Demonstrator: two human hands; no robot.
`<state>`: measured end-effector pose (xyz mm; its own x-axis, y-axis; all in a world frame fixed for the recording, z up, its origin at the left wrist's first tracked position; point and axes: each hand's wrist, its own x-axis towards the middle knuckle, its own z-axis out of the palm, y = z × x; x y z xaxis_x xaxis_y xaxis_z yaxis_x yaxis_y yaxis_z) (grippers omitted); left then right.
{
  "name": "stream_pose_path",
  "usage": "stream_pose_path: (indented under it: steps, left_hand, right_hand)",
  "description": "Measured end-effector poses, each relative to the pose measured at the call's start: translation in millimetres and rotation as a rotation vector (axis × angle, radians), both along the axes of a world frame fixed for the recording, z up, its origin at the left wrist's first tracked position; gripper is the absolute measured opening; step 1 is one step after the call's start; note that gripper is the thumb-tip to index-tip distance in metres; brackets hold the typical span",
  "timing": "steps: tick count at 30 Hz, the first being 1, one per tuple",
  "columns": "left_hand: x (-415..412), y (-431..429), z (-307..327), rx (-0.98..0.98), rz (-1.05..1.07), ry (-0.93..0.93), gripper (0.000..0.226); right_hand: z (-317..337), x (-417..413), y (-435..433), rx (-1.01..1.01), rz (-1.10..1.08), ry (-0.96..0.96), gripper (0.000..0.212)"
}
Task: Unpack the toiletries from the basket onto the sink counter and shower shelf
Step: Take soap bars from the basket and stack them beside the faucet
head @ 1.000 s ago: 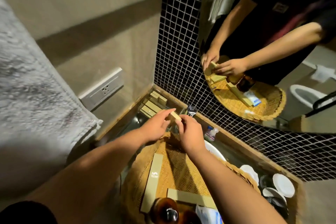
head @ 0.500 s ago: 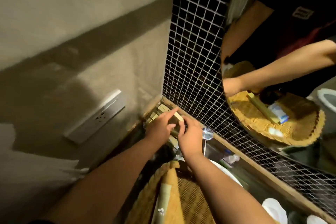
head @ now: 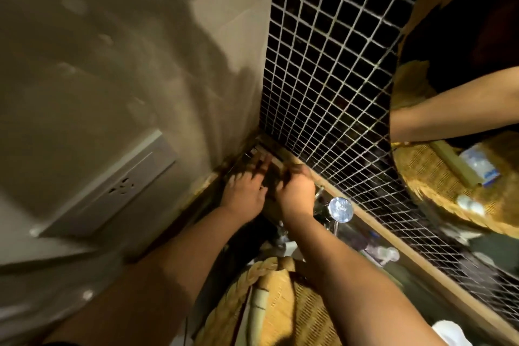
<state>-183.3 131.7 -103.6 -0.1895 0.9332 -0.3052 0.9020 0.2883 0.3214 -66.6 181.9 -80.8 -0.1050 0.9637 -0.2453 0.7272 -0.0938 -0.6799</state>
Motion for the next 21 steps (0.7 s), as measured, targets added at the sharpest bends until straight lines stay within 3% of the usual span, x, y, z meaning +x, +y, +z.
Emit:
stream_pose_path:
  steps: [7,12,17,19,21]
  left_hand:
    - [3,7,-7,-0.069,-0.024,0.040,0.039]
    - [1,13,-5,-0.116,-0.037,0.033,0.043]
    - [-1,11,-5,-0.146,-0.075,0.091,0.046]
    - [0,11,-3,-0.137,-0.085,0.107,0.047]
    - [3,11,-1,-0.151,-0.098,0.125,0.051]
  right_hand:
    - [-22,-10,6,-0.033,-0.067,0.123,0.036]
    - [-33,-21,12,-0.051,-0.263,0.332,0.034]
    - [-28,-21,1,-0.117,-0.243,0.398,0.063]
    - [-26,-17,0,-0.133,-0.137,0.266,0.062]
    - [-26,-11,0,-0.109,0.061,0.018,0.047]
